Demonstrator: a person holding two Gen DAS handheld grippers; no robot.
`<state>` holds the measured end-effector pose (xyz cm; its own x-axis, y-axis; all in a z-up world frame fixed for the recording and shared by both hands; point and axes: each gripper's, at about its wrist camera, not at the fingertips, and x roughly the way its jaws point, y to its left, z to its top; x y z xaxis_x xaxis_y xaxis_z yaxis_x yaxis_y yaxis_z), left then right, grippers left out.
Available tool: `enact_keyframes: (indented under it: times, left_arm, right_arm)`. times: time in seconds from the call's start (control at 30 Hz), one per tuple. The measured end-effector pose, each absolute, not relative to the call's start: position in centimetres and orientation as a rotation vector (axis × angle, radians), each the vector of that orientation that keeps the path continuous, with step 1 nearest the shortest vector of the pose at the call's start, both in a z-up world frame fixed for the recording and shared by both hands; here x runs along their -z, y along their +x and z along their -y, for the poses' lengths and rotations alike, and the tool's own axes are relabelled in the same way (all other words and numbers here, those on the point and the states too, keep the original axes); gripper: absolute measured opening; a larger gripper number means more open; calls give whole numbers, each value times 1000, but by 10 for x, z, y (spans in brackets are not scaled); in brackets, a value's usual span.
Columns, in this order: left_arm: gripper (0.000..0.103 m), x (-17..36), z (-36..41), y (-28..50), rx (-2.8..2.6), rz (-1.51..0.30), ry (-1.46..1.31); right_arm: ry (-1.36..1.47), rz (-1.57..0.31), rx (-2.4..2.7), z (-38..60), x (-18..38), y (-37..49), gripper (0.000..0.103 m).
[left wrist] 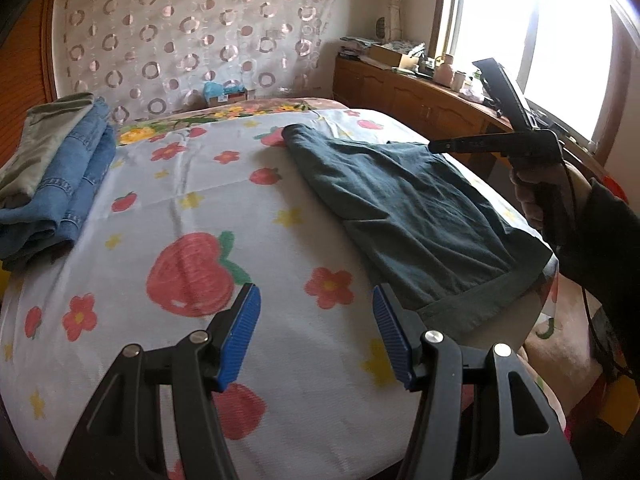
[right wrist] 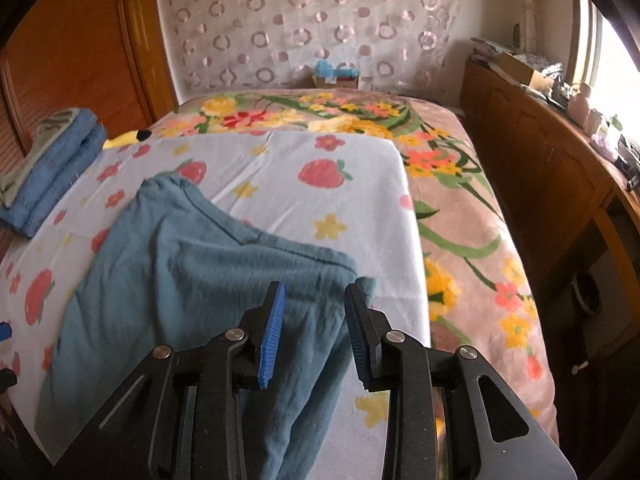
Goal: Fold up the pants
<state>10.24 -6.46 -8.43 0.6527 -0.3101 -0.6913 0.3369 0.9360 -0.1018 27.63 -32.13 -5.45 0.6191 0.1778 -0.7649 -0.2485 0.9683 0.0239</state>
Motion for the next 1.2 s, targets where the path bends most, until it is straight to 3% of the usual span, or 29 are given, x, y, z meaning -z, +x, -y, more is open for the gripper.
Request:
enact_keyframes:
  times: [0.37,0.5,0.6,0.77,0.87,0.97,1.2]
  left_arm:
    - [58,92,73,102,375,-802,45]
    - [58,93,74,102,377,-807,49]
    - [58,94,74,101,377,-805,47]
    - [58,94,75,101,377,-807,46]
    - [58,94,74,100,379,-804,48]
    - [58,92,74,99,381,-800,48]
    - [58,86,84,97,410,-795,58]
  right_arm:
    - [-65,-919,-245,327,72,275,29]
    - [-59,-913,-259,329,69,273,3]
    - [-57,-873,-253,335,62,267,2]
    - [-40,-883,-208,344,59,262,3]
    - [-43,-877,-218,342,58,251,18]
    - [-27,-859,-239,341,52,229,22]
    - [-48,-813,-281,330,39,160,24]
